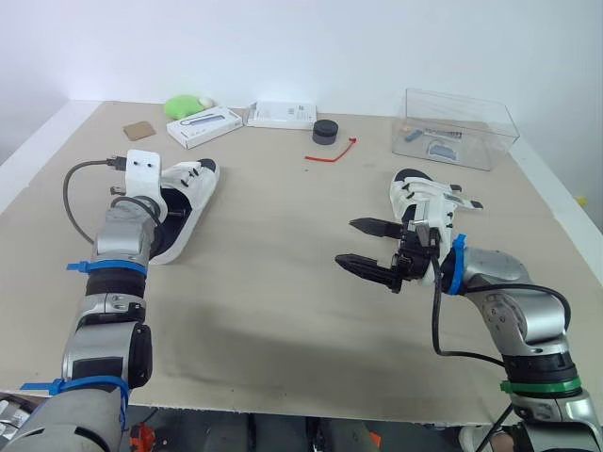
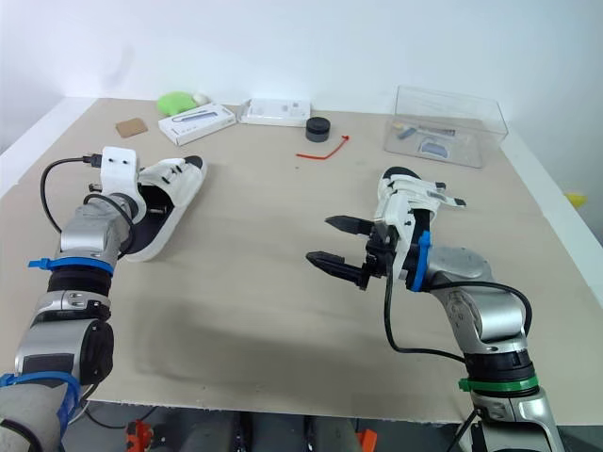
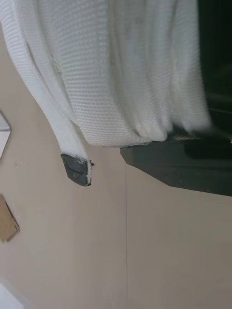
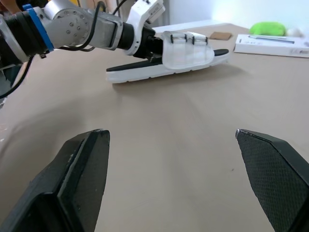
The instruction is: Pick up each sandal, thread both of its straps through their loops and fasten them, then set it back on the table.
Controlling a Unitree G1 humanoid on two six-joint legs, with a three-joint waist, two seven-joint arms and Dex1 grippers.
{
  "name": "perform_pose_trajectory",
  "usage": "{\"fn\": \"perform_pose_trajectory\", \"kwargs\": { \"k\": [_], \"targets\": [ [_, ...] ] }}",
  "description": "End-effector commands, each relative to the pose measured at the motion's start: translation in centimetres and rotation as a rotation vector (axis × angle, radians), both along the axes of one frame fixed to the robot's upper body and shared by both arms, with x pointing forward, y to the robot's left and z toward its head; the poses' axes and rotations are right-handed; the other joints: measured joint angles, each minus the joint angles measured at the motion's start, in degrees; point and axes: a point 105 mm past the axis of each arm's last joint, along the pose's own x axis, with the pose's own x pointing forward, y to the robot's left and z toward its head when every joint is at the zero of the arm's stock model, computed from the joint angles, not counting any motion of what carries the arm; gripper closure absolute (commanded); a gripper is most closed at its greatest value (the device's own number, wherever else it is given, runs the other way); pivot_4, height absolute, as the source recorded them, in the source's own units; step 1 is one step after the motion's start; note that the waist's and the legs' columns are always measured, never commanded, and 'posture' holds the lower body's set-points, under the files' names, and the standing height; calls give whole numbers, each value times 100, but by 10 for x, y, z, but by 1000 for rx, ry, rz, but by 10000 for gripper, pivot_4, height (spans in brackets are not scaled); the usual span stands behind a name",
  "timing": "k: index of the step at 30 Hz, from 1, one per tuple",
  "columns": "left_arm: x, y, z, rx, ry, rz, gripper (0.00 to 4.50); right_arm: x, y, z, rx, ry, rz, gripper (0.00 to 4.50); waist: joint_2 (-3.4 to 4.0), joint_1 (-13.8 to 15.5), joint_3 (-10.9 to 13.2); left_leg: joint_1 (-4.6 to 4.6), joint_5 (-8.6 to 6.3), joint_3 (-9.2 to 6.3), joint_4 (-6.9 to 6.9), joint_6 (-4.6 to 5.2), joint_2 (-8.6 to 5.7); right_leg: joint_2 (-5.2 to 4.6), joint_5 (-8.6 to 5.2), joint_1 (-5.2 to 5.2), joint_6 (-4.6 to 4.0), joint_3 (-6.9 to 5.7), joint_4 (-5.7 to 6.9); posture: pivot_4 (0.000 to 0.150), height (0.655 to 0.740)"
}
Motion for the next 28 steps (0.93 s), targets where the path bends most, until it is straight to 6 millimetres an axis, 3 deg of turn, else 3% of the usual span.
{"fn": "perform_pose_trajectory", "kwargs": {
  "k": [1,3,4,5,6,10,11,14,18,21,28],
  "targets": [
    [4,5,24,29,-83,-1,35409,4,2,14,5,-59,6,0,0,-1,0,2,0,-1,0,0,0,1,0,0,0,0,1,1500,7400],
    [5,5,25,19,-93,-5,27822,6,2,16,7,-67,6,0,0,-1,0,3,3,-1,0,-4,4,6,3,0,-5,-1,2,1500,7400],
    [6,5,26,25,-97,-7,27218,7,2,17,9,-68,5,0,0,-1,0,3,3,-2,0,-5,6,9,4,0,-7,-1,2,1500,7400],
    [6,5,27,30,-98,-9,20098,7,2,17,10,-69,4,0,0,-2,0,3,4,-4,0,-5,9,13,5,0,-8,-2,3,1500,7400],
    [6,4,27,25,-99,-14,18693,8,2,18,9,-71,2,0,0,-2,0,3,4,-4,0,-5,9,14,5,0,-8,-2,3,1500,7400],
    [5,-2,28,18,-105,-45,1934,10,0,19,-3,-78,-1,0,0,-2,0,3,4,1,0,-5,6,9,5,0,-7,1,3,1500,7400],
    [2,-7,31,13,-115,-79,207,10,-1,19,-13,-81,-2,0,0,-2,0,3,4,1,0,-5,6,9,6,0,-7,1,3,1500,7400],
    [-23,-18,38,-65,-151,-191,207,5,-10,14,-20,-68,-30,0,0,-11,0,1,2,2,-1,-5,6,6,5,-1,-6,3,3,1500,7400],
    [-62,-26,47,-3,-209,-355,207,-2,-23,5,-35,-51,-70,0,1,-17,0,-3,-5,3,-4,-13,13,-11,3,-6,-9,24,2,1500,7400],
    [-89,-32,41,39,-175,-484,207,-10,-31,-4,-55,-39,-88,0,2,-13,0,6,-5,3,-4,-15,16,-10,-1,-3,-15,25,4,1500,7400],
    [-154,-67,21,176,-65,-931,207,-26,-43,-18,-115,-19,-80,0,5,-14,0,35,12,16,0,-12,26,22,-7,14,-20,37,6,1500,7400]
  ]
}}
